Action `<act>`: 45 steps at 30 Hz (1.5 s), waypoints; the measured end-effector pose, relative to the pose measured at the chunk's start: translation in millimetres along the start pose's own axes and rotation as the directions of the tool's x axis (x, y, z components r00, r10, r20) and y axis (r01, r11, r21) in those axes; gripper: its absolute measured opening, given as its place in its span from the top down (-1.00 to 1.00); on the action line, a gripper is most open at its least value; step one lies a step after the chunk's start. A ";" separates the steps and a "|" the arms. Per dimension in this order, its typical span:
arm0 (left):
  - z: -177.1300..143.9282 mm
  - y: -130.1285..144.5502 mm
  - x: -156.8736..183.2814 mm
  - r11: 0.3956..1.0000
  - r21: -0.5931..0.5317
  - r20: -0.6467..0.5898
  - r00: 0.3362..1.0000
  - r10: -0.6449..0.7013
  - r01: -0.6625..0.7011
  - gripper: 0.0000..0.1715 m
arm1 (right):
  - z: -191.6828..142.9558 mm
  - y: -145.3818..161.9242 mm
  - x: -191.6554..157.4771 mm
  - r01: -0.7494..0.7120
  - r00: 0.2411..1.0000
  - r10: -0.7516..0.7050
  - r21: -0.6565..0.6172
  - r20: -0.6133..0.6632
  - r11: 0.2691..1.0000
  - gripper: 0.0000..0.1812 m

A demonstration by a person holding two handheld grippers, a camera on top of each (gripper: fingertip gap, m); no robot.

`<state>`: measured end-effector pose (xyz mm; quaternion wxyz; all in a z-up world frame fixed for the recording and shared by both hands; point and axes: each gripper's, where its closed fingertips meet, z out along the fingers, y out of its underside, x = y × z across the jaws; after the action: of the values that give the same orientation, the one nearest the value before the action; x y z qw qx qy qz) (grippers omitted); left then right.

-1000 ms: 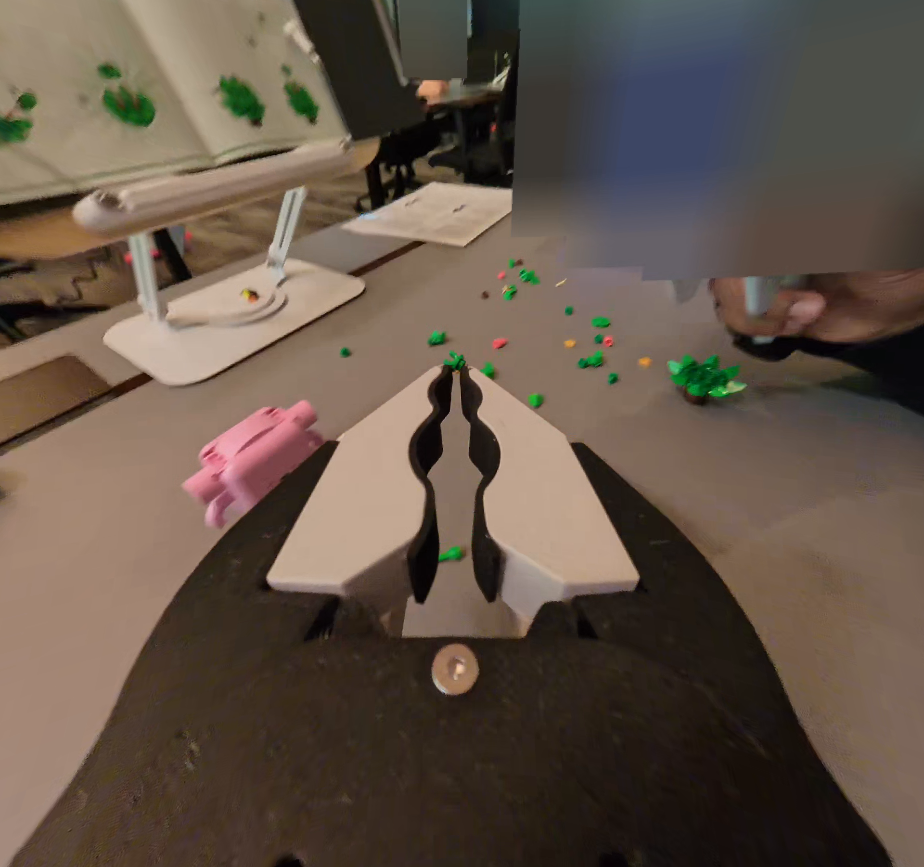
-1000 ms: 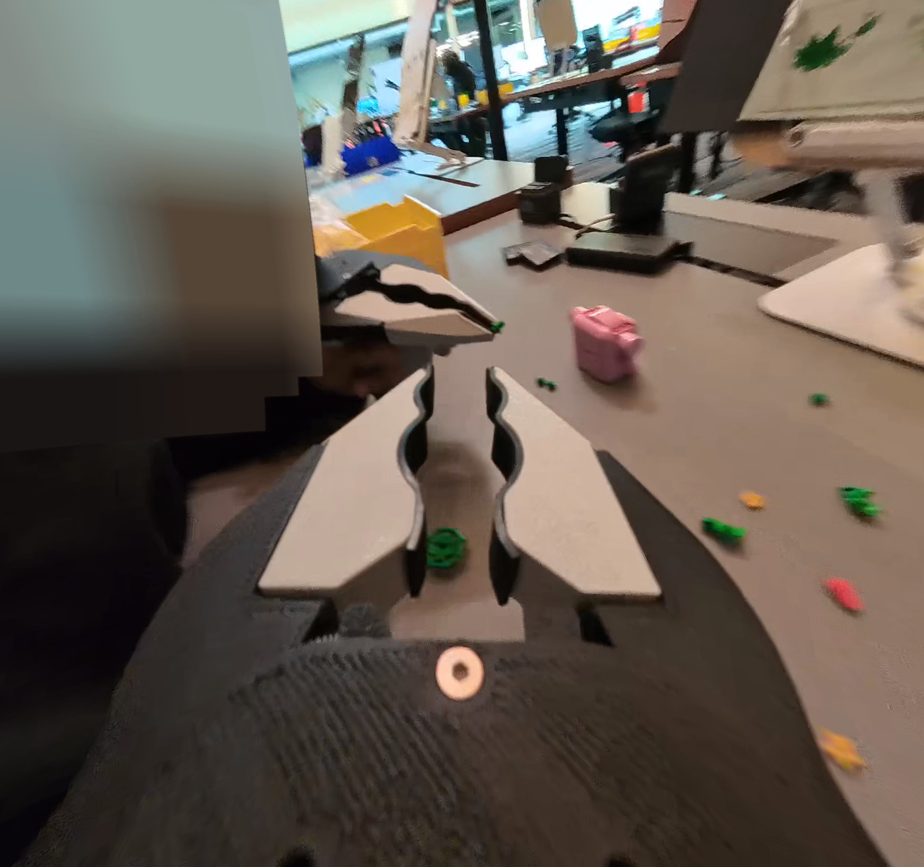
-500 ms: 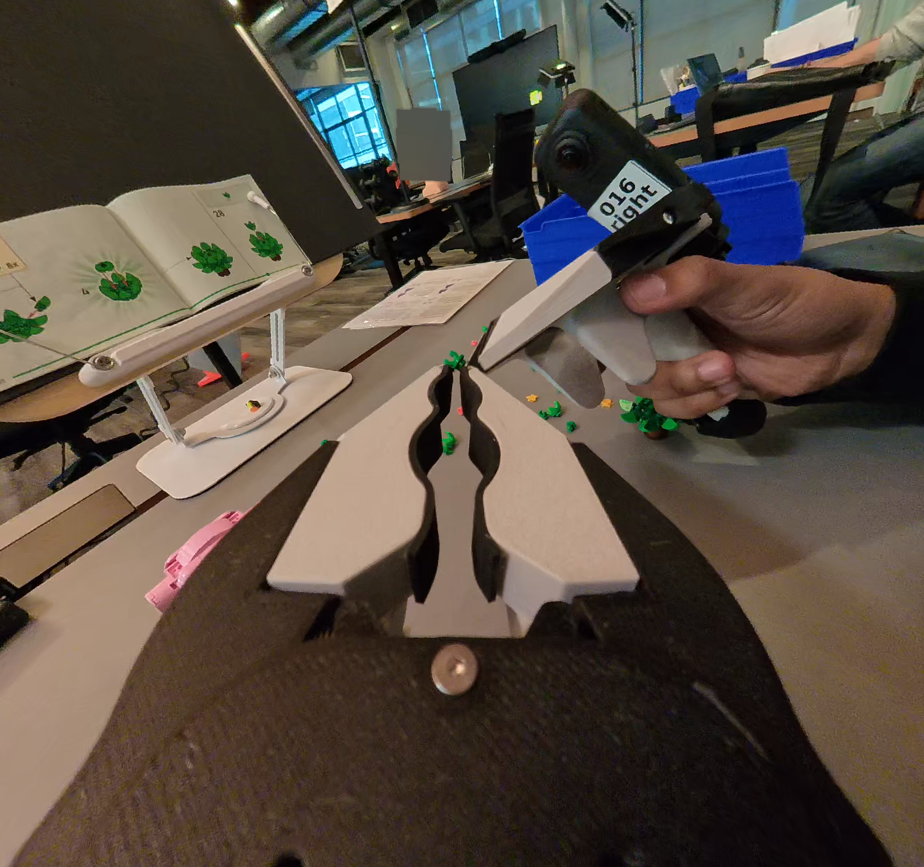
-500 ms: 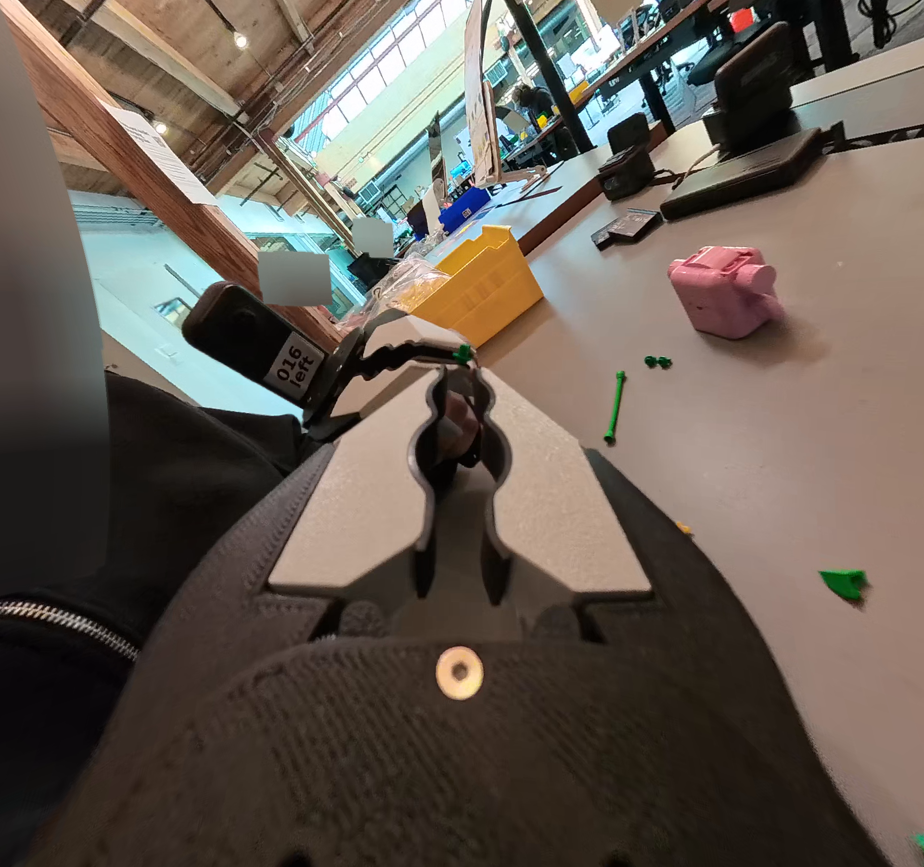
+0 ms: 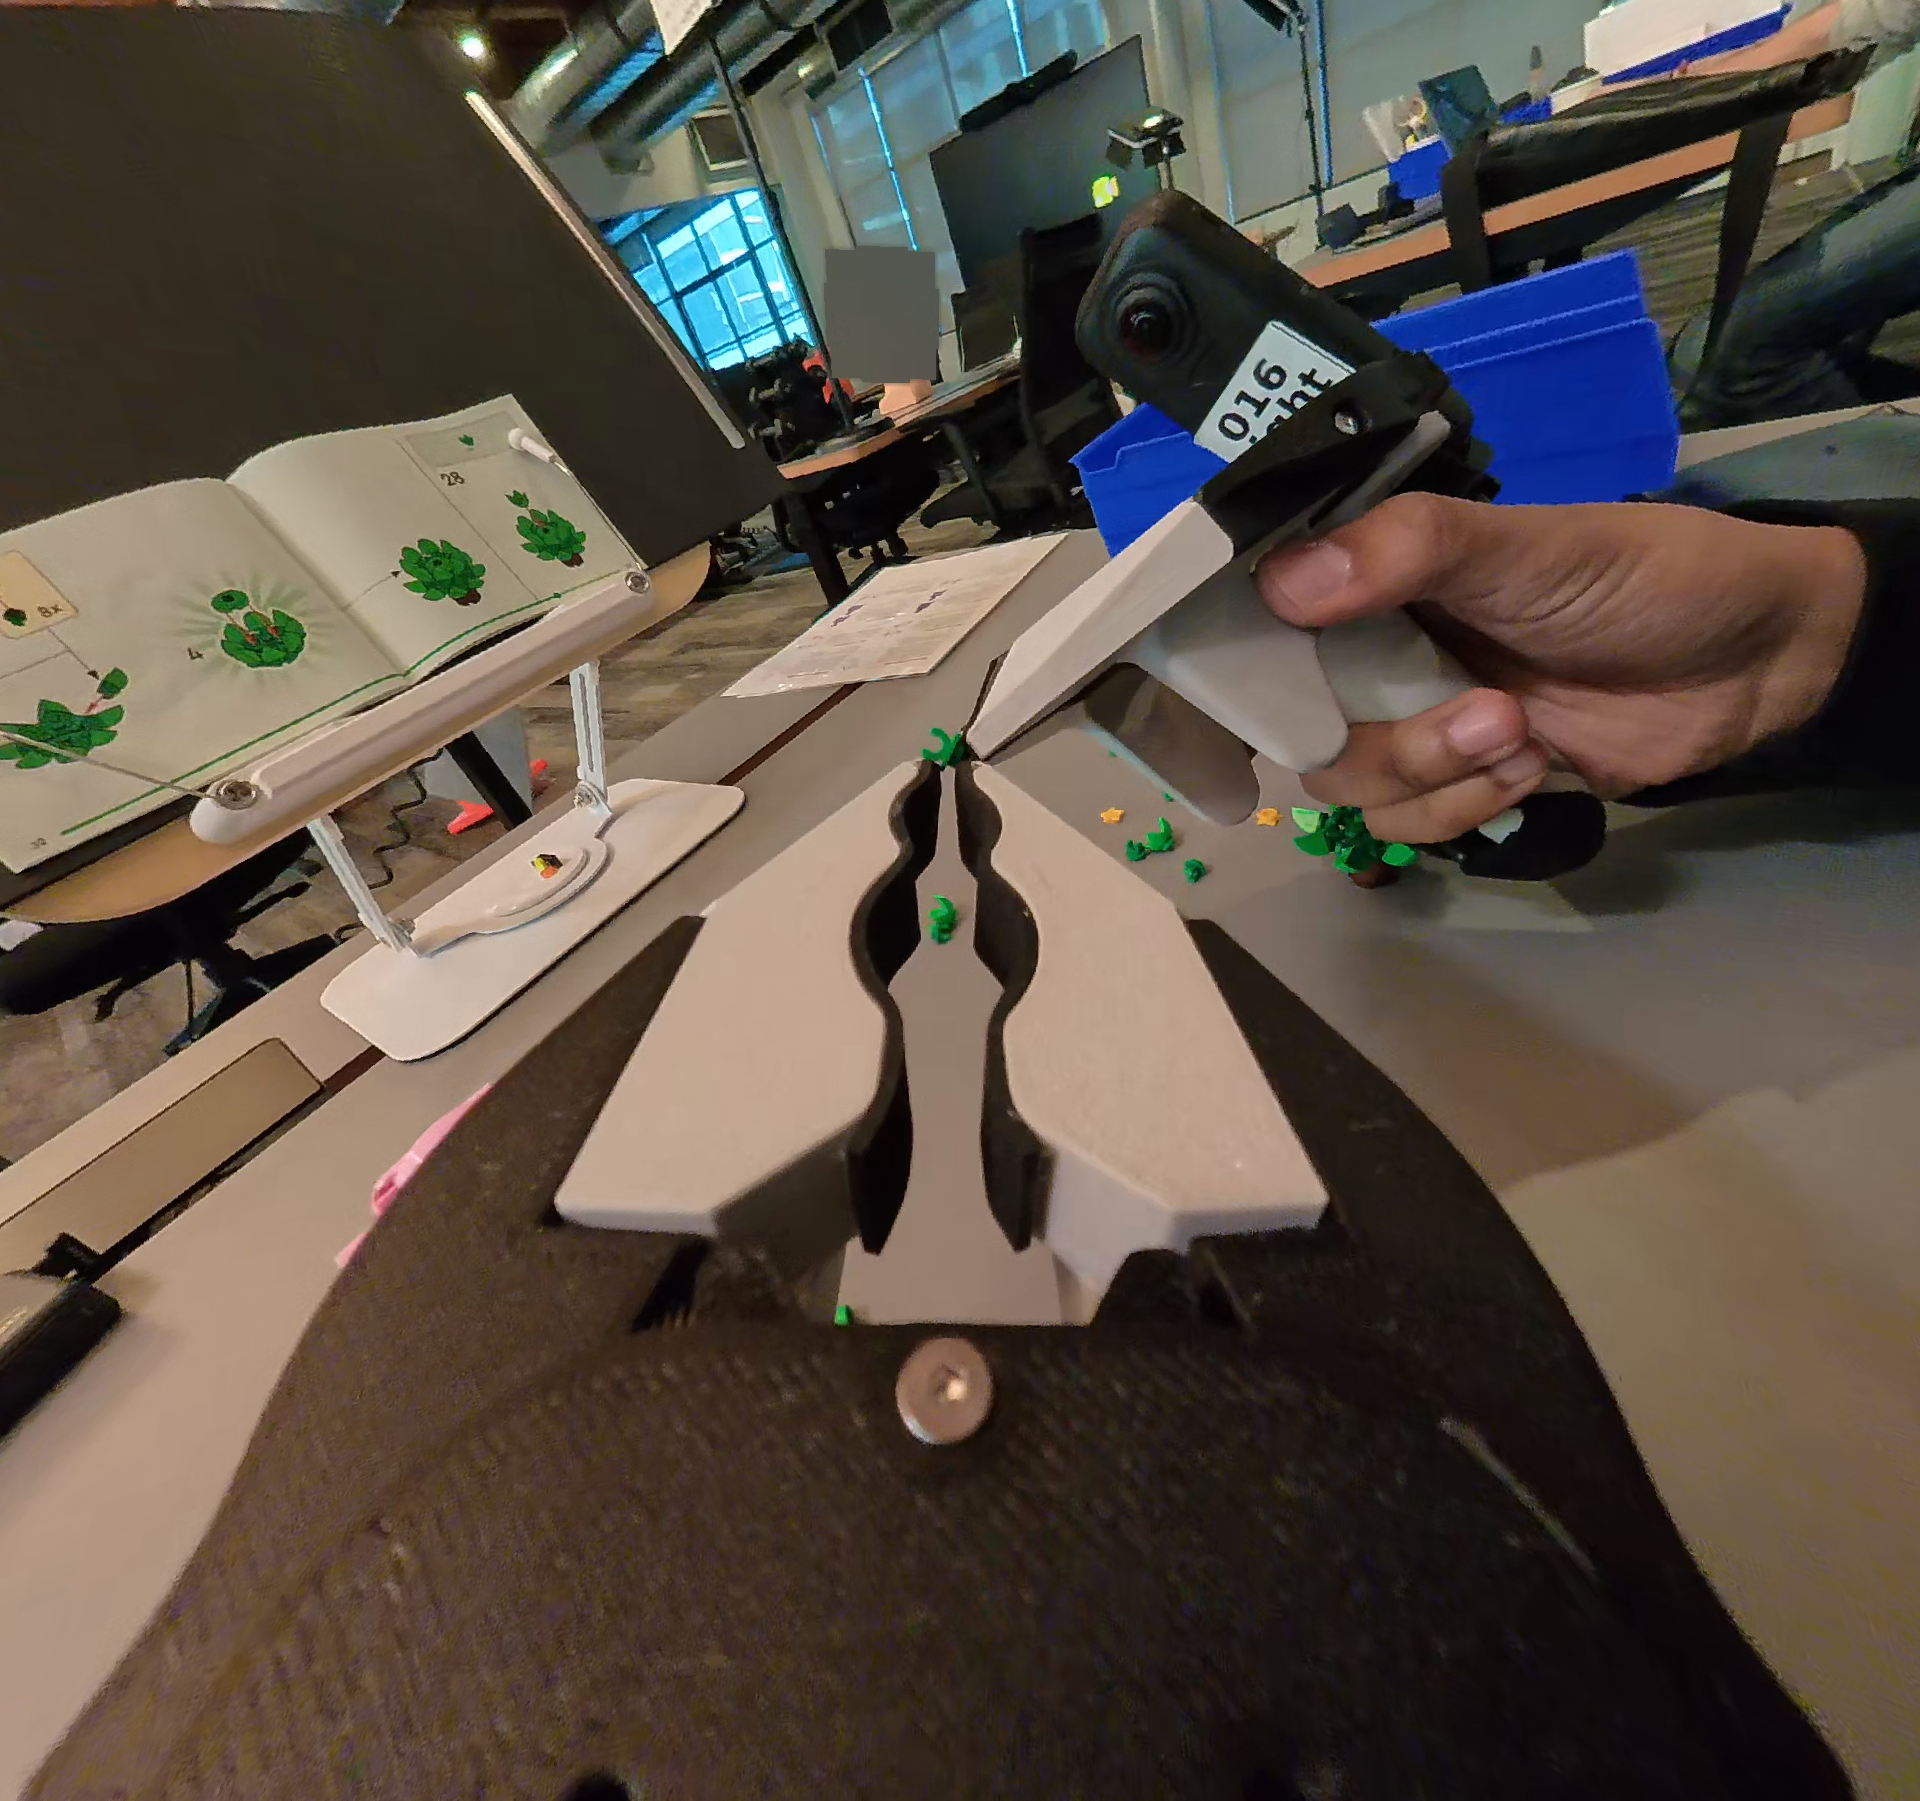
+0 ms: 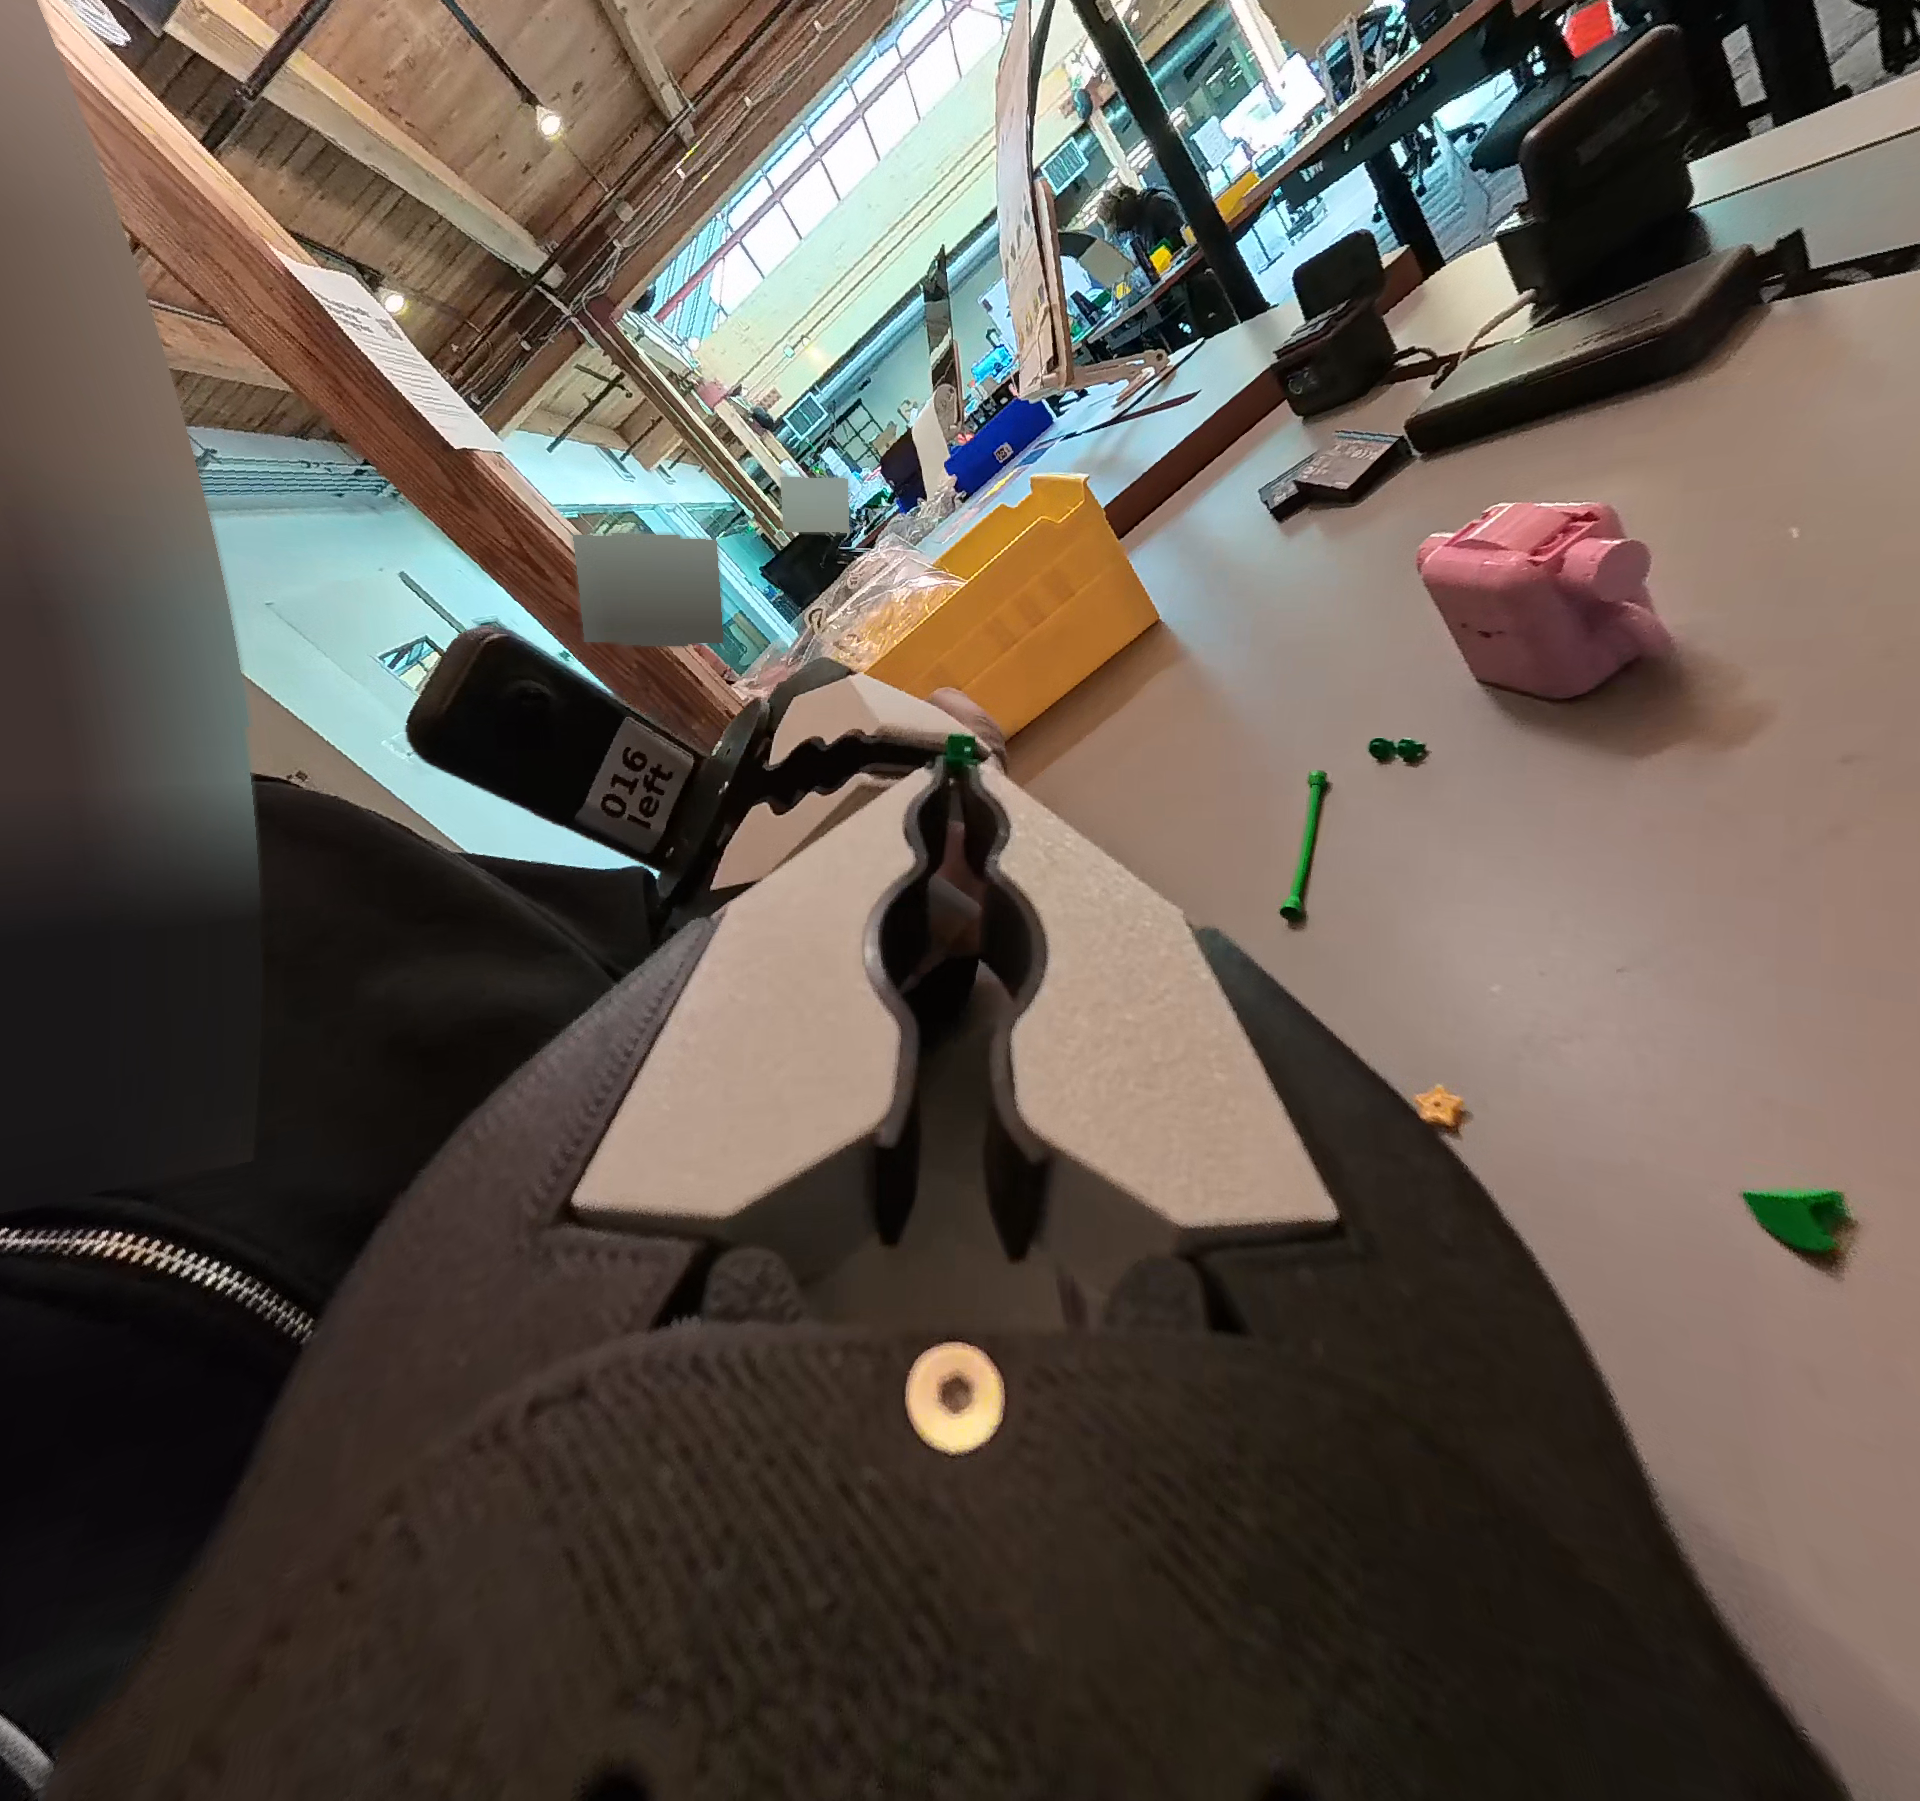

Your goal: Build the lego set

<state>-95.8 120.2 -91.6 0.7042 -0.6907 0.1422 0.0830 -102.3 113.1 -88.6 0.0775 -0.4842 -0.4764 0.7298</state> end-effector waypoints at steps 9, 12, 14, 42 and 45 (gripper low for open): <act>-0.2 -0.6 0.5 1.000 0.000 0.009 1.000 0.008 -0.008 1.00 | -0.1 -0.3 0.7 0.061 0.998 -0.061 -0.010 -0.030 0.998 0.93; -0.1 -0.2 1.5 1.000 -0.001 0.005 1.000 0.006 -0.006 1.00 | 0.5 0.4 -0.5 0.050 0.999 -0.050 -0.009 -0.016 0.999 0.91; 0.1 -0.1 2.2 1.000 -0.003 0.003 1.000 0.008 -0.008 1.00 | 0.5 0.9 0.6 0.047 0.999 -0.047 -0.011 -0.018 0.999 0.92; -15.1 32.3 29.4 0.878 -0.275 -0.458 0.750 -0.477 0.391 0.91 | -19.1 50.7 14.6 0.542 0.773 -0.634 -0.501 -0.017 0.675 0.96; -19.1 37.8 39.8 0.875 -0.318 -0.503 0.717 -0.482 0.366 0.92 | -20.4 55.5 7.0 0.518 0.813 -0.582 -0.496 0.031 0.697 0.96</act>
<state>-71.7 99.2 -140.2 0.5580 -0.7629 0.1732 -0.2769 -70.7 100.1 -137.4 0.1995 -0.3687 -0.7595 0.4974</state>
